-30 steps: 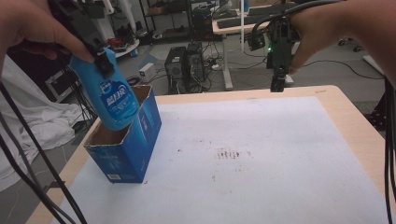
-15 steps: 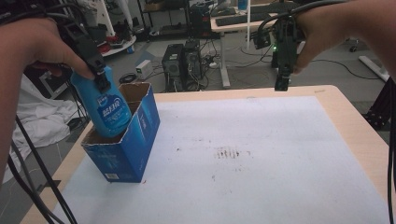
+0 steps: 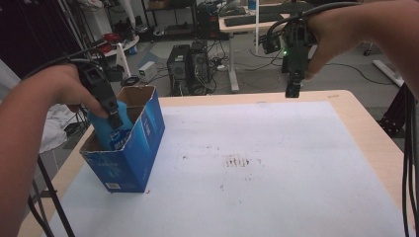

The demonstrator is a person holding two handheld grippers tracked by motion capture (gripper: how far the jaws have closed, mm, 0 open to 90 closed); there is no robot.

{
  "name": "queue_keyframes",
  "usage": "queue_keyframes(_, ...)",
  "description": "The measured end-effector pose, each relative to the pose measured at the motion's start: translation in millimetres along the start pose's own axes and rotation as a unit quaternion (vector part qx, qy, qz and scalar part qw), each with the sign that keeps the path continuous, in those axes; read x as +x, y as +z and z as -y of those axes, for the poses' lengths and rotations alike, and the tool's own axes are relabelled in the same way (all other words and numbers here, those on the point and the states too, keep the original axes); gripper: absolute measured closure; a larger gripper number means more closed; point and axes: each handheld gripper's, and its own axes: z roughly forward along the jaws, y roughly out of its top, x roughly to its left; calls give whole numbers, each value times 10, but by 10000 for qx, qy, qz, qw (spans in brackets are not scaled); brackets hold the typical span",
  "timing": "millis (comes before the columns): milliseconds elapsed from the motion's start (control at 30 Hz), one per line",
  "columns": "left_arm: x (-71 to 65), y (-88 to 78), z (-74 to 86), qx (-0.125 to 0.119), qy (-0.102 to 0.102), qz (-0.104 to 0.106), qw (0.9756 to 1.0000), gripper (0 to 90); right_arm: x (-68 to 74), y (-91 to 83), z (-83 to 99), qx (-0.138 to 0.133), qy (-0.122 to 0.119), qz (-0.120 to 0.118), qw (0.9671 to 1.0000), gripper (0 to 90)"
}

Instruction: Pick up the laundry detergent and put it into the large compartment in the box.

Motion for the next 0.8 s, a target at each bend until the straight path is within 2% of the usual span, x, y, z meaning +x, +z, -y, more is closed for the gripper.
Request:
queue_keyframes(33,4,28,-2,41,132,-19,9999,374,3,-1,-3,7,10,14,10000,34)
queue_keyframes(67,4,28,-2,41,132,-19,9999,374,3,-1,-3,7,10,14,10000,34)
queue_keyframes(100,4,97,-10,97,307,-63,9995,374,0,8,-10,22,13,9,10000,34)
queue_keyframes(133,4,97,-10,97,307,-63,9995,374,0,8,-10,22,13,9,10000,34)
queue_keyframes(167,-2,155,-11,150,470,-106,9987,374,1,11,-15,42,31,-1,10000,33)
queue_keyframes(200,-2,155,-11,150,470,-106,9987,374,1,11,-15,42,31,-1,10000,33)
queue_keyframes(267,-6,220,-8,180,660,-149,9975,374,2,19,-27,32,-2,-8,10000,34)
queue_keyframes(333,-4,232,-7,161,682,-149,9974,374,2,21,-30,29,-2,-6,10000,34)
queue_keyframes(367,-8,261,-2,140,810,-172,9965,374,-1,28,-37,37,-46,-27,10000,34)
queue_keyframes(600,3,318,-10,90,978,-220,9949,373,0,37,-48,61,-35,-32,10000,34)
queue_keyframes(700,9,386,-20,180,1025,-124,9945,373,5,48,-49,69,14,-40,10000,34)
queue_keyframes(800,7,449,-31,247,1138,-146,9931,373,-3,59,-47,90,-18,-44,9999,34)
